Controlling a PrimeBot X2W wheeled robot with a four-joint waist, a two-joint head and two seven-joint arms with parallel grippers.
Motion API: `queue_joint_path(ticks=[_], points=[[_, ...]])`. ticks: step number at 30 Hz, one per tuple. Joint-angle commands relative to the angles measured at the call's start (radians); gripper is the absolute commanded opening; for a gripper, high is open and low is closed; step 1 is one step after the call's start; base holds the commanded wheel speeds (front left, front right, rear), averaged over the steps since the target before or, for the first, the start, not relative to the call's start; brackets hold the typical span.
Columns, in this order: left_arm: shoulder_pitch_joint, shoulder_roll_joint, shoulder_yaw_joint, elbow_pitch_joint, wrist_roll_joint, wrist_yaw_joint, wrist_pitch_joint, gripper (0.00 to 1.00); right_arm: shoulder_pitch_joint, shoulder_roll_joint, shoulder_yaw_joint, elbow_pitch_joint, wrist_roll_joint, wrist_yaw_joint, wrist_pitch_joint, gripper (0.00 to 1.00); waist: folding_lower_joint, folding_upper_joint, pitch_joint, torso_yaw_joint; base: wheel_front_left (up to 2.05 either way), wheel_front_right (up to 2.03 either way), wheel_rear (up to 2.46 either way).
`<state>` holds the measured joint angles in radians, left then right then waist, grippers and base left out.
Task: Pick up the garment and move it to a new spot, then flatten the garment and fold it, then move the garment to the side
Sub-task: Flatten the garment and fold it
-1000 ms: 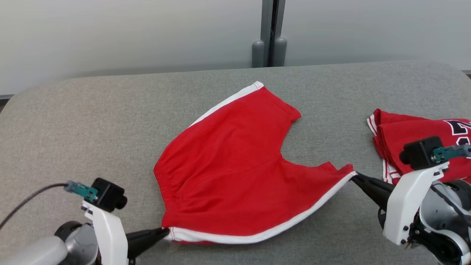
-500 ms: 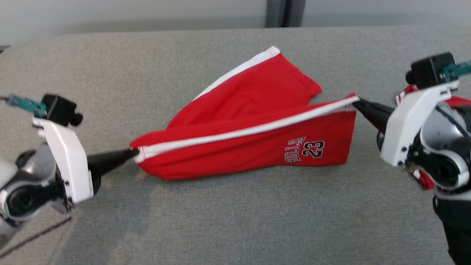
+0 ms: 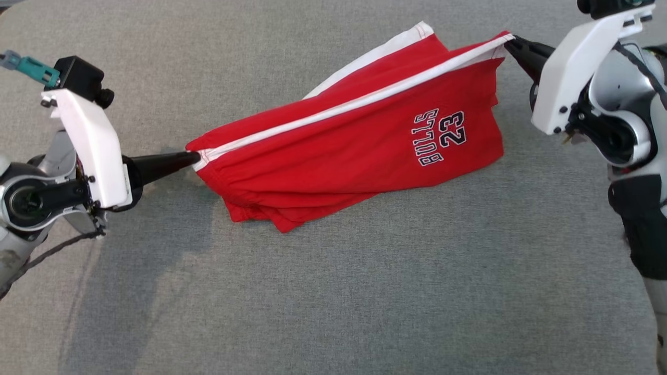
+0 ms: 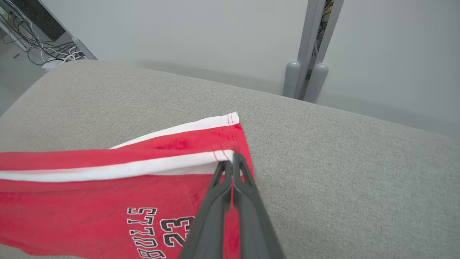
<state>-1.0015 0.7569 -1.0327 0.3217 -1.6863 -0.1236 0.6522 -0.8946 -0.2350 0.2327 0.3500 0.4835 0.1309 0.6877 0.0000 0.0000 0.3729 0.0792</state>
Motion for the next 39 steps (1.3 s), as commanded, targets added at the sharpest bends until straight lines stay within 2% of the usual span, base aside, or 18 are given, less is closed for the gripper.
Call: queue_joint_path(ticks=[1,10,25,30,31,32,33,34,39], points=[[-0.024,-0.008,0.008,0.016,-0.011,-0.007,0.012,0.00,-0.035,-0.010,0.013,0.037,-0.008,0.000,-0.018,0.00,0.0000,0.0000,0.016,0.010,0.00,0.00,0.00],[-0.072,-0.072,0.014,0.062,-0.009,-0.008,0.056,0.00,-0.213,-0.014,0.088,0.250,-0.045,0.000,-0.151,0.00,0.0000,0.0000,0.091,0.041,0.00,0.00,0.00],[-0.113,-0.102,0.052,0.084,0.026,-0.007,0.063,0.00,-0.381,0.032,0.189,0.520,-0.076,0.000,-0.358,0.00,0.0000,0.0000,0.179,0.065,0.00,0.00,0.00],[-0.118,-0.104,0.060,0.078,0.044,-0.007,0.078,0.00,-0.417,0.055,0.243,0.581,-0.044,0.000,-0.437,0.00,0.0000,0.0000,0.197,0.067,0.00,0.00,0.00],[-0.118,-0.104,0.062,0.078,0.046,-0.007,0.078,0.30,-0.424,0.057,0.251,0.592,-0.038,0.000,-0.443,0.09,0.0000,0.0000,0.198,0.066,0.00,0.00,0.00],[-0.117,-0.104,0.065,0.077,0.049,-0.007,0.074,0.73,-0.429,0.060,0.260,0.600,-0.032,0.000,-0.449,0.42,0.0000,0.0000,0.199,0.066,0.00,0.00,0.00],[-0.115,-0.104,0.068,0.078,0.050,-0.007,0.069,1.00,-0.432,0.064,0.268,0.608,-0.025,0.000,-0.457,0.87,0.0000,0.0000,0.198,0.065,0.00,0.00,0.00],[-0.112,-0.104,0.071,0.080,0.051,-0.007,0.066,1.00,-0.434,0.067,0.276,0.616,-0.017,0.000,-0.466,1.00,0.0000,0.0000,0.197,0.064,0.00,0.00,0.00],[-0.094,-0.096,0.075,0.084,0.070,-0.007,0.052,1.00,-0.424,0.064,0.305,0.644,0.029,0.000,-0.535,1.00,0.0000,0.0000,0.155,0.060,0.00,0.00,0.00]])
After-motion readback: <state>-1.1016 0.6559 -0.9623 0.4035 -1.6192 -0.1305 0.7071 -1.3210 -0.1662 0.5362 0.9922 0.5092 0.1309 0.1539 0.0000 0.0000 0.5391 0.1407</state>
